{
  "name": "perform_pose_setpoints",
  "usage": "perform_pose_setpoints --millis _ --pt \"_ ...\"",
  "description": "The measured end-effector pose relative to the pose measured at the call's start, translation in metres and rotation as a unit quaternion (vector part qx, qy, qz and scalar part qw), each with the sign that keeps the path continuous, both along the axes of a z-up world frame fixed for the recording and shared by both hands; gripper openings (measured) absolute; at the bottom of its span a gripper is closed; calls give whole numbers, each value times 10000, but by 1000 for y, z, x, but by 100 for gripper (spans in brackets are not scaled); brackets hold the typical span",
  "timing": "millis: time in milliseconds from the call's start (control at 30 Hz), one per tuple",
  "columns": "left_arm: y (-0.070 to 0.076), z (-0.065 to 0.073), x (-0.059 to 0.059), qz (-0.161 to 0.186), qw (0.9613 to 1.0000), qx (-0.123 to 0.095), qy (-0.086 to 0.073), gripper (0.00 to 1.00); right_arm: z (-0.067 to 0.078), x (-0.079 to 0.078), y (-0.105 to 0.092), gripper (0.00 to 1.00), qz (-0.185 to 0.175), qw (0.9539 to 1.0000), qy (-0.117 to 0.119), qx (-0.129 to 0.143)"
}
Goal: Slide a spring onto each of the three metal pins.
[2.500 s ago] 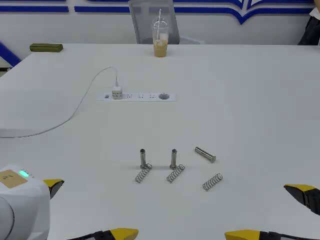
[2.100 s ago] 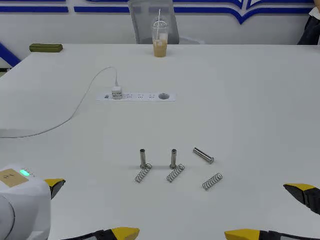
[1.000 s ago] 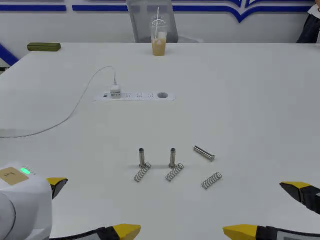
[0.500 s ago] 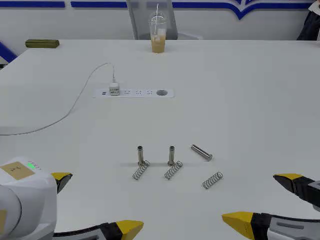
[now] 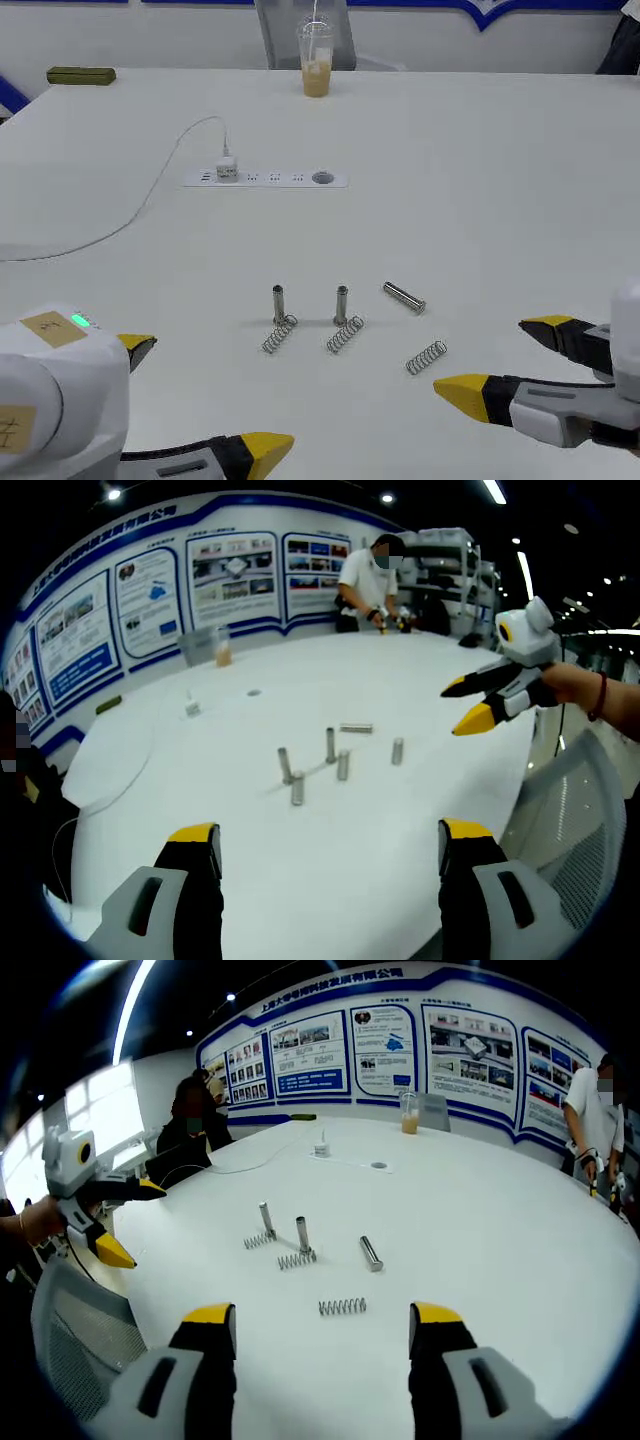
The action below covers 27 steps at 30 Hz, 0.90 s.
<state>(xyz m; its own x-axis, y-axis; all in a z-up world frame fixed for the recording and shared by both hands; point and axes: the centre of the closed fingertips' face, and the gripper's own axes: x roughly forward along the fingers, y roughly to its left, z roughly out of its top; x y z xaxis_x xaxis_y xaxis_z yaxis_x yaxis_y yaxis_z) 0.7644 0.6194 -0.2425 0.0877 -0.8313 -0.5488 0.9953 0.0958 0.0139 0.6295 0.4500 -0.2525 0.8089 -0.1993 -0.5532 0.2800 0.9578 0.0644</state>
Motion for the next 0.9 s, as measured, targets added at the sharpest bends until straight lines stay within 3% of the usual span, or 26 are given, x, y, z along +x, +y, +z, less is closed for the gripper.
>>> perform_pose_setpoints --millis 700,900 --pt "-12 -11 -2 -20 9998 -100 170 89 -15 35 -32 58 120 9999 54 42" --pt "-15 -14 -2 -30 9998 -87 193 89 -18 45 -41 53 113 9999 -63 43"
